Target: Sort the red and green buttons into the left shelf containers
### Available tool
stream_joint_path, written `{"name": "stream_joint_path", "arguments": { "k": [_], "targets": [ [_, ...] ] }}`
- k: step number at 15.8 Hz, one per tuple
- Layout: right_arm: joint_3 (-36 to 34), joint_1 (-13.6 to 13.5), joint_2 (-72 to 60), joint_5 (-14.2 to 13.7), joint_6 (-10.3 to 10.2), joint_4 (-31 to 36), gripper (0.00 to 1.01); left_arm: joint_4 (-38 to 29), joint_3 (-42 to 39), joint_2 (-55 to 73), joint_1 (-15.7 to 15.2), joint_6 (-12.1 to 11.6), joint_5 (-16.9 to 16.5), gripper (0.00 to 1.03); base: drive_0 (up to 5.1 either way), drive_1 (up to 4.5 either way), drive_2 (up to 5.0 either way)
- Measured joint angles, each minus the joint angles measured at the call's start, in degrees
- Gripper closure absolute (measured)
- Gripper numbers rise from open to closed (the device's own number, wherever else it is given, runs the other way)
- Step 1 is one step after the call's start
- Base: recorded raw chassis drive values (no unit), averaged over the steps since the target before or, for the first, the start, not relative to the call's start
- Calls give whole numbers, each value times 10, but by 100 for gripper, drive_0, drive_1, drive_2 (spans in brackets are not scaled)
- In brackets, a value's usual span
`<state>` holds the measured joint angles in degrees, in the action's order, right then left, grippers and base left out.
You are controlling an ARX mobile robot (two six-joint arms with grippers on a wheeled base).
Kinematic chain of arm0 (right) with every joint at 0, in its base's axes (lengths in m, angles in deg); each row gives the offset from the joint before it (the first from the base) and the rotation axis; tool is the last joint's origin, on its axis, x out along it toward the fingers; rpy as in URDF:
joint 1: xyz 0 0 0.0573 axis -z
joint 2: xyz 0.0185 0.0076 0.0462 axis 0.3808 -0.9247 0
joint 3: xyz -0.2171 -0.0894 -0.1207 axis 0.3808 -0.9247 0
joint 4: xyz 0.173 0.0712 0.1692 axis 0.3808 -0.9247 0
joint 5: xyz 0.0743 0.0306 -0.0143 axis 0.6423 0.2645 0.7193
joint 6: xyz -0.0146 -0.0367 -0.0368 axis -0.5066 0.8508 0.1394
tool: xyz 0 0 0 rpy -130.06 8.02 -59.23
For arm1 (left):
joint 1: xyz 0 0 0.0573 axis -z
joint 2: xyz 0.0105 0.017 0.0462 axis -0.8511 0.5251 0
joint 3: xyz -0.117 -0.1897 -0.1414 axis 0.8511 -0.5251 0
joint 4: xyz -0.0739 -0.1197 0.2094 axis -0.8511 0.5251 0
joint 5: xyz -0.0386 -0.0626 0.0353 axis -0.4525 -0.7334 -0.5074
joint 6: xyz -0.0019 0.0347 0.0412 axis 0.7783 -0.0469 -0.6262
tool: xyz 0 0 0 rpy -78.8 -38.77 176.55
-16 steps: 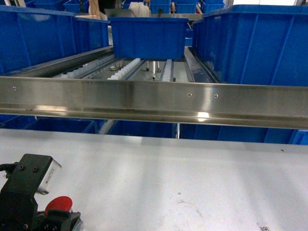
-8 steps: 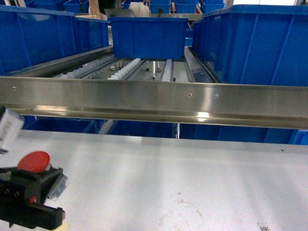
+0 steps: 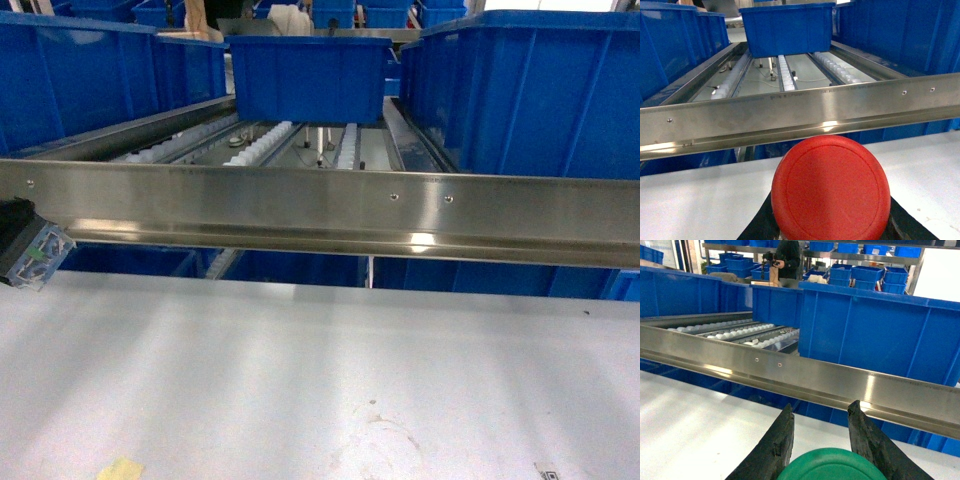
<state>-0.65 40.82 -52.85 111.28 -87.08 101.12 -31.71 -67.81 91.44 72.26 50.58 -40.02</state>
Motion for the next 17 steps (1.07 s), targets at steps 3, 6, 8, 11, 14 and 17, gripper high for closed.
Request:
{"name": "stream_joint_path", "arguments": {
  "k": [3, 6, 8, 11, 14, 17],
  "targets": [
    [0, 0, 0, 0, 0, 0, 71, 12, -9, -38, 12, 10, 9, 78, 0, 0, 0],
    [0, 0, 0, 0, 0, 0, 71, -17, -8, -4, 5, 8, 7, 78, 0, 0, 0],
    [0, 0, 0, -1, 0, 1, 71, -17, -8, -5, 5, 8, 7, 78, 0, 0, 0],
    [0, 0, -1, -1, 0, -1, 71, -17, -8, -5, 6, 8, 4, 78, -299, 44, 272],
    [0, 0, 0, -1, 0, 1, 71, -17, -8, -5, 6, 8, 5, 78, -449, 66, 408],
    [0, 0, -1, -1, 0, 0, 71, -17, -8, -5, 5, 8, 5, 78, -449, 66, 408]
  ]
}}
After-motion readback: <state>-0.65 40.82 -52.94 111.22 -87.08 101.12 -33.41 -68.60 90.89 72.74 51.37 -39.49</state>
